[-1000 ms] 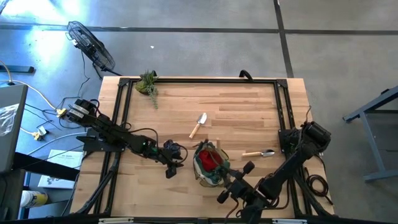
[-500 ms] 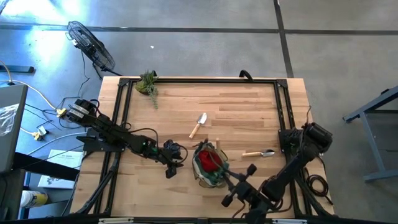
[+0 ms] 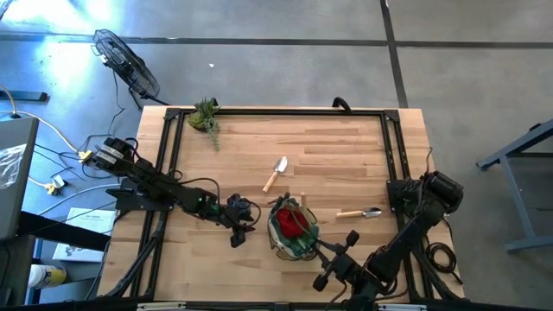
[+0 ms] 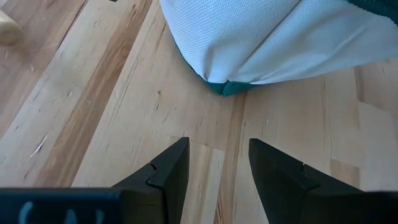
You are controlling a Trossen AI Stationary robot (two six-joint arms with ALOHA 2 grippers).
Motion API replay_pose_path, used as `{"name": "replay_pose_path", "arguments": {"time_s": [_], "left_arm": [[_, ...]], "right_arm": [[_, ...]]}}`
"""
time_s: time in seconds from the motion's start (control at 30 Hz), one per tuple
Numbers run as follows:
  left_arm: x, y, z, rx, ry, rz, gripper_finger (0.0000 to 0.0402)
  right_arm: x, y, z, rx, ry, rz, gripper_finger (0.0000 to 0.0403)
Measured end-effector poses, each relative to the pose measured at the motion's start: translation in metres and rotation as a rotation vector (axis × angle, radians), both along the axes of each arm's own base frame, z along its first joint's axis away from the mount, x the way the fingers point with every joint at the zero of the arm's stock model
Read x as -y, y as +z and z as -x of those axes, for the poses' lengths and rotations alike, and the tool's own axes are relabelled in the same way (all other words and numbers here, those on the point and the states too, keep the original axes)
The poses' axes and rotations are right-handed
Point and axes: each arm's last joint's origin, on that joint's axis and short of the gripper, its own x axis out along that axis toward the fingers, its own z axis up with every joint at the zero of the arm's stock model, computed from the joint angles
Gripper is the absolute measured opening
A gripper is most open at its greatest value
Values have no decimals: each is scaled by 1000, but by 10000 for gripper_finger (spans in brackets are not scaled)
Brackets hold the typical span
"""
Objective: Pick & Place Garden tools in Gardening bag
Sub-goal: Put the green shear scissors into the light brown gardening bag
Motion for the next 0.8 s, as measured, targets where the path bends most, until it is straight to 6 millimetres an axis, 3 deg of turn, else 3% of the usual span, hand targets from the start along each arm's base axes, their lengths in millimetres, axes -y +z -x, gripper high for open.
{"name": "replay_pose_path", "arguments": {"time_s": [0.3,0.8], "left_arm": [[0,0,0,0,1,-1,161],[0,0,0,4,12,-10,161]], "right_arm": [[-4,-3,9,4,26,-6,41],[14,-19,9,-44,50,-95,41]]}}
